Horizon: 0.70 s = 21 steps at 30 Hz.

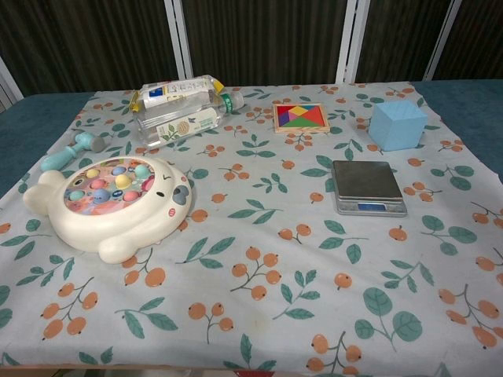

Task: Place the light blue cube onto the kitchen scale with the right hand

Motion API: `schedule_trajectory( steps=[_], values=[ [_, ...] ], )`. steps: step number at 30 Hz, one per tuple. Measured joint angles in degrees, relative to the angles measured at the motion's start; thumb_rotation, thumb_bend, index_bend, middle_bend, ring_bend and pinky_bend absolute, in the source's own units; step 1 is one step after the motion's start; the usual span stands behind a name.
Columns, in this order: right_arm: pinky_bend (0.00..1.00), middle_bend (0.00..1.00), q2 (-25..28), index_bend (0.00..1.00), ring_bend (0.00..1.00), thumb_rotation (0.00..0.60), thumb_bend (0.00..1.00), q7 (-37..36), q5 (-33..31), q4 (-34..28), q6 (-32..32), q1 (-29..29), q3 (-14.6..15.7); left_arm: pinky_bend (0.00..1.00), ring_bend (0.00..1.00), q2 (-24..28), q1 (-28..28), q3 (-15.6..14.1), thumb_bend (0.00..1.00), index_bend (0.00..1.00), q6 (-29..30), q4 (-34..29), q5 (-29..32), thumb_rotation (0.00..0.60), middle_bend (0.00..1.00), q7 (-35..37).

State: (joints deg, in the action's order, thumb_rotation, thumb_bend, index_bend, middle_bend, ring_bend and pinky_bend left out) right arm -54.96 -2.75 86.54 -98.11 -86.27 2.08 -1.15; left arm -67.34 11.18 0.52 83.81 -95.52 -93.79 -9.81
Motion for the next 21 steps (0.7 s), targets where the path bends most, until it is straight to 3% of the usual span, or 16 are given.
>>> schedule_trajectory(
  steps=[12, 21],
  values=[
    [0.23, 0.09, -2.7, 0.00, 0.04, 0.600, 0.12, -0.7, -1.5, 3.5, 1.7, 2.4, -3.1, 0.37, 0.08, -0.7, -0.1, -0.5, 0.47, 0.03, -0.8, 0.0, 0.2, 0.600, 0.02, -2.2],
    [0.23, 0.09, -6.6, 0.07, 0.04, 0.600, 0.13, -6.7, -3.2, 12.0, 8.2, 11.2, -8.9, 0.37, 0.08, -1.3, -0.7, -0.8, 0.47, 0.07, -0.1, 0.5, 0.3, 0.600, 0.02, -1.4]
  ],
)
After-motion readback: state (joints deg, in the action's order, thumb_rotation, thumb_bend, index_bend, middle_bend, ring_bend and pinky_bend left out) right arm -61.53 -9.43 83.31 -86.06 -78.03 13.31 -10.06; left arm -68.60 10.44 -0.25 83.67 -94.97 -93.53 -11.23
